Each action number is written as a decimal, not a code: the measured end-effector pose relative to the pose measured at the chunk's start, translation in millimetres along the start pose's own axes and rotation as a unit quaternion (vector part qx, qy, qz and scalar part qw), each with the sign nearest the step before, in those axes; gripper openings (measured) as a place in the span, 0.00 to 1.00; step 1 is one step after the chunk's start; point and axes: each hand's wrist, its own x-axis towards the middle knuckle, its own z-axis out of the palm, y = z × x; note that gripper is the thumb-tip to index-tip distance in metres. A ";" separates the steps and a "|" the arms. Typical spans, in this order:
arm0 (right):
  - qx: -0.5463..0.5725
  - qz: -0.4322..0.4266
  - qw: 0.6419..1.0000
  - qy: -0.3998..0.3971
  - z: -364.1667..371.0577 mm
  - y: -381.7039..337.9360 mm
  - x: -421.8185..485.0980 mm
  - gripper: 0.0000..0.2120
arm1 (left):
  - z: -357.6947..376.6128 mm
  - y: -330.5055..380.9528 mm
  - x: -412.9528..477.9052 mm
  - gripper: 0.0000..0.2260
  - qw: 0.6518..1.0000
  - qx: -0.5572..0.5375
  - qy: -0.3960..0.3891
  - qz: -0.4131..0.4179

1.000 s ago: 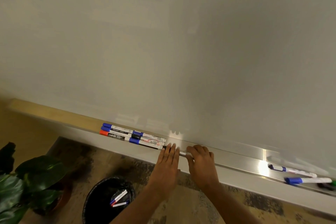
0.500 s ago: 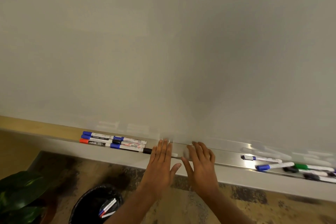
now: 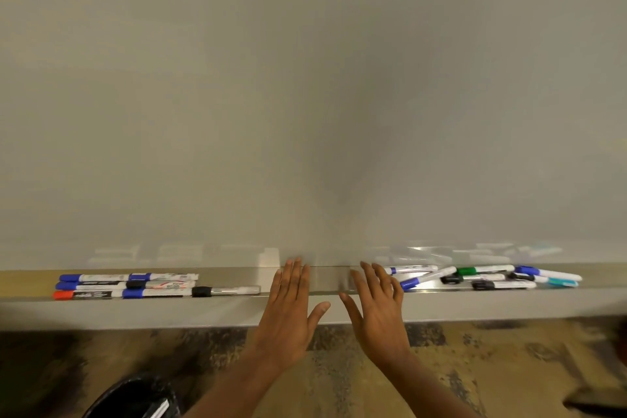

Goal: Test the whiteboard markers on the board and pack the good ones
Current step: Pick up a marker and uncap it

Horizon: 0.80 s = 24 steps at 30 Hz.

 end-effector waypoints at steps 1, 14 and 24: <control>-0.010 0.006 1.000 -0.003 -0.8 10.9 -2.0 0.24 | -0.1 6.9 2.9 0.36 1.000 0.003 -0.007 0.003; -0.070 0.067 0.995 -0.015 -19.0 103.0 -10.8 0.32 | 26.8 67.0 31.9 0.40 0.998 -0.012 0.018 0.053; -0.042 -0.009 0.998 -0.038 -22.5 136.1 2.6 0.23 | 43.3 80.7 43.0 0.37 0.998 0.010 -0.047 0.043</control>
